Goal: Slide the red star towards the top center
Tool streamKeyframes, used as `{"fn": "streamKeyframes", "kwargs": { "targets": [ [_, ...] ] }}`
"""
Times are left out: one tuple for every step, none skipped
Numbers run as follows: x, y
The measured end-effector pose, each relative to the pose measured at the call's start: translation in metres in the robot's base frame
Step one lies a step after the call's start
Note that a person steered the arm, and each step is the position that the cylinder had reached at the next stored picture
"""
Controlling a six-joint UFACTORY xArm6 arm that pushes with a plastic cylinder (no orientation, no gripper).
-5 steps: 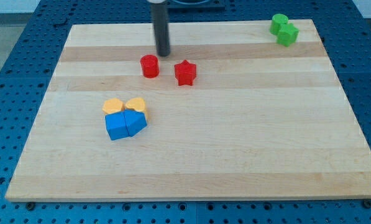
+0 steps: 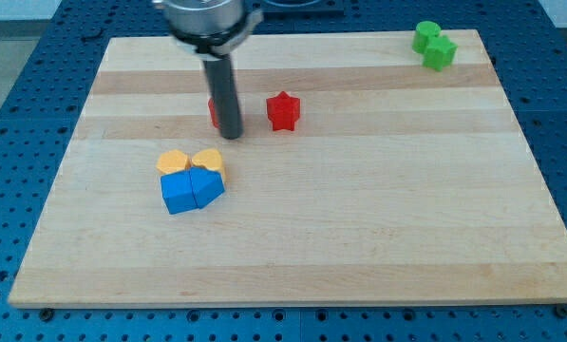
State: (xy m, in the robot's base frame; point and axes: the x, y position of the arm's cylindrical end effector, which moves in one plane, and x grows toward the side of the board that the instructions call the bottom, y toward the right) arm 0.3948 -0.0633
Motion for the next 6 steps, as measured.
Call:
{"fn": "streamKeyframes", "kwargs": {
  "targets": [
    [-0.009,0.047],
    [-0.031,0.077],
    [-0.063,0.097],
    [-0.093,0.122],
    [-0.098,0.130],
    [-0.098,0.118]
  ]
}}
